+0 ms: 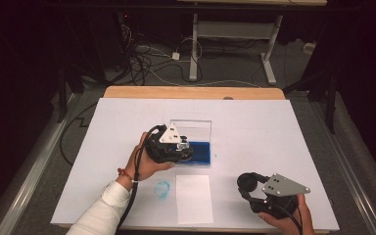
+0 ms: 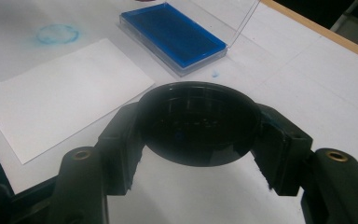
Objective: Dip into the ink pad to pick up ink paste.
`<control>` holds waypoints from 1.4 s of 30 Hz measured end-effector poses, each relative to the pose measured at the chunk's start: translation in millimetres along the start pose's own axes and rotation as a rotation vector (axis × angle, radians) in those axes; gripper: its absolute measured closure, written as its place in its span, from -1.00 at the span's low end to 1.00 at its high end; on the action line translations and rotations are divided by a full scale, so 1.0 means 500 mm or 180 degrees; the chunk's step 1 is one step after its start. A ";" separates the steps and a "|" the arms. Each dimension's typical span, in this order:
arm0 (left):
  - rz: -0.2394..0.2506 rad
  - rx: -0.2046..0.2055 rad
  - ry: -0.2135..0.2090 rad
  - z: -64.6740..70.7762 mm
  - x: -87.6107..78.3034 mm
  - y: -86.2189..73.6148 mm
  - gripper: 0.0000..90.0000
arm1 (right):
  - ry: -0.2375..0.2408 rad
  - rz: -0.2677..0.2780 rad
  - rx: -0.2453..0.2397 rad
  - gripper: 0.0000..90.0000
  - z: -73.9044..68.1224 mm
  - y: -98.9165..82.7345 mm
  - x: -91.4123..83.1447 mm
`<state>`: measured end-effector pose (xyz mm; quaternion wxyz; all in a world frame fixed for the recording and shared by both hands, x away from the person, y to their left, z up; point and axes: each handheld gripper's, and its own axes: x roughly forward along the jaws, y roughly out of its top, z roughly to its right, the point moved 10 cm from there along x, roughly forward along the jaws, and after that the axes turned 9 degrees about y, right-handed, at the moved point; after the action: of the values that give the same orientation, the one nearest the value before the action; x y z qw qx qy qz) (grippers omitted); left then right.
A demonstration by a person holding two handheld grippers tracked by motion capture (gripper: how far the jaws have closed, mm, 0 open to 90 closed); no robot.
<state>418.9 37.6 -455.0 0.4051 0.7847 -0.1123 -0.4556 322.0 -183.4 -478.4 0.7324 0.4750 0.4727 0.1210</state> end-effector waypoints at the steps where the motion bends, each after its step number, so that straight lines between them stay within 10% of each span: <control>1: 0.0016 -0.0019 -0.0010 0.000 -0.003 -0.002 0.21 | -0.0004 -0.0002 -0.0002 -0.14 0.000 0.000 0.000; 42: 0.0182 -0.0003 0.0113 0.000 -0.115 -0.066 0.21 | 0.0012 0.0032 -0.0015 -0.14 0.003 0.004 -0.006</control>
<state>380.5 90.4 -443.2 0.4203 0.7889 -0.1272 -0.4299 322.4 -185.0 -475.0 0.7320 0.4754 0.4714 0.1266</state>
